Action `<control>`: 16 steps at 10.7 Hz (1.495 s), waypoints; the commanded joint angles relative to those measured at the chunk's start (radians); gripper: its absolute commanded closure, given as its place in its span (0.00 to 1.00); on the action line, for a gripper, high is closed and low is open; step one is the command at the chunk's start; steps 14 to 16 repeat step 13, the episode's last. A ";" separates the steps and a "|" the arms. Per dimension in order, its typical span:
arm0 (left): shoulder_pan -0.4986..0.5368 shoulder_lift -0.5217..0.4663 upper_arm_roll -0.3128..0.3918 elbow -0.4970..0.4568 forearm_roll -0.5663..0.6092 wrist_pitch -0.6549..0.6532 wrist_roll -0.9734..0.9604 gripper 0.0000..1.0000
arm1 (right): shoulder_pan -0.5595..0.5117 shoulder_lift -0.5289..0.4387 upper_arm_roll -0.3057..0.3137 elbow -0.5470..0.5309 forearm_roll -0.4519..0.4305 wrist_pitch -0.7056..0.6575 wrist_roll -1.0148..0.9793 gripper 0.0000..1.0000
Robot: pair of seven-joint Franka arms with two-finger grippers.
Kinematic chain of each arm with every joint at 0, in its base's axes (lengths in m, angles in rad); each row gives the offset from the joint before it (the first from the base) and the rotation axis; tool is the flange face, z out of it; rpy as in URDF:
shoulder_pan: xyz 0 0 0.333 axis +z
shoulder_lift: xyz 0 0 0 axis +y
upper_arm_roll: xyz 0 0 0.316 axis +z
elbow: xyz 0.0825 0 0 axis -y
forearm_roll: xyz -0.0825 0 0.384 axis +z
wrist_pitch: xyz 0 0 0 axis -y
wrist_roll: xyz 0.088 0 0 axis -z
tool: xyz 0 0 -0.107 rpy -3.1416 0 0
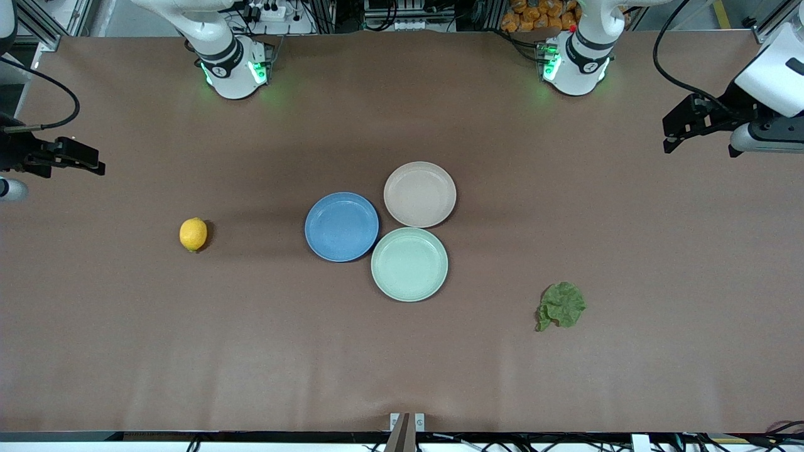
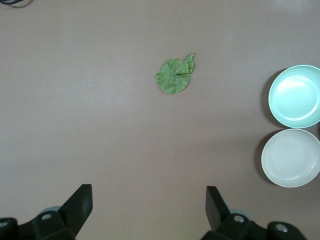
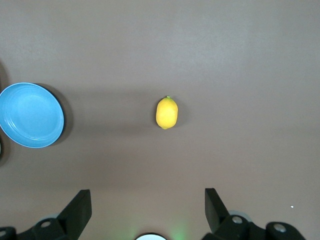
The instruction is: Pick lemon and lettuce from blue and beige plates
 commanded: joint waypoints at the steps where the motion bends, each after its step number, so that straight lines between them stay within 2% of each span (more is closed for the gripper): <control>1: -0.002 -0.004 0.002 0.005 -0.004 0.001 0.014 0.00 | 0.010 -0.022 -0.004 -0.013 -0.019 -0.016 0.017 0.00; 16: -0.002 -0.004 0.002 0.003 -0.006 0.001 0.015 0.00 | 0.011 -0.018 -0.003 -0.012 -0.017 0.027 0.018 0.00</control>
